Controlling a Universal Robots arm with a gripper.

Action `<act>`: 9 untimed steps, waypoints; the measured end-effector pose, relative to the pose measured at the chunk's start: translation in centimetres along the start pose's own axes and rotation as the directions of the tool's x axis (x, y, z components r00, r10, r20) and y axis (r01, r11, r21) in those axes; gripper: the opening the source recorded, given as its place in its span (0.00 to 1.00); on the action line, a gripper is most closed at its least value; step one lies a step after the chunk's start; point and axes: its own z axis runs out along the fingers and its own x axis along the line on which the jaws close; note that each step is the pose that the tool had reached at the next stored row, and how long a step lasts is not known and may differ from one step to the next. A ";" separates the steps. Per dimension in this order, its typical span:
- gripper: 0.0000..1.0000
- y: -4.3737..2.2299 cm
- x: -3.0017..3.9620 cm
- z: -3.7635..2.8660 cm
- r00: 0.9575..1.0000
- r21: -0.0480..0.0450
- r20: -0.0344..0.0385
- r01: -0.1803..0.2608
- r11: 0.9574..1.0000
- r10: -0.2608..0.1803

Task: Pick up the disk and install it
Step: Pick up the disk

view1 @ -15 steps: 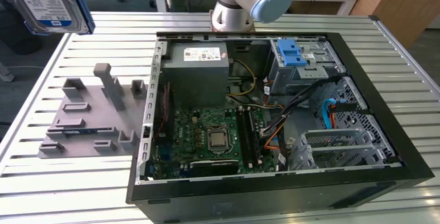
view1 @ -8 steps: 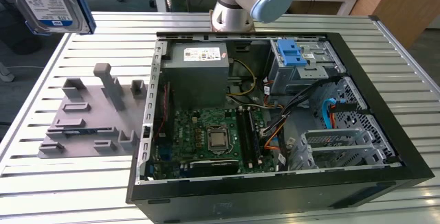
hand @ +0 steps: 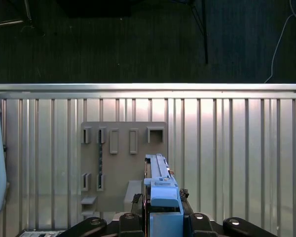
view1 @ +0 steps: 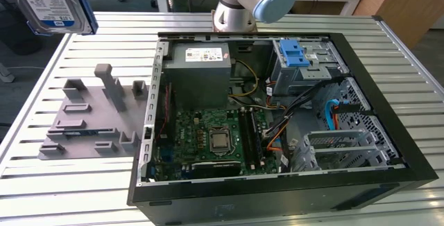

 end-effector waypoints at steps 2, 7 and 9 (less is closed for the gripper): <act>0.36 -0.05 0.00 0.00 1.000 0.000 0.000 0.000 1.000 0.000; 0.36 -0.17 0.00 0.00 1.000 0.000 0.000 0.000 1.000 0.000; 0.36 -0.22 0.00 0.00 1.000 0.000 0.000 0.000 1.000 0.000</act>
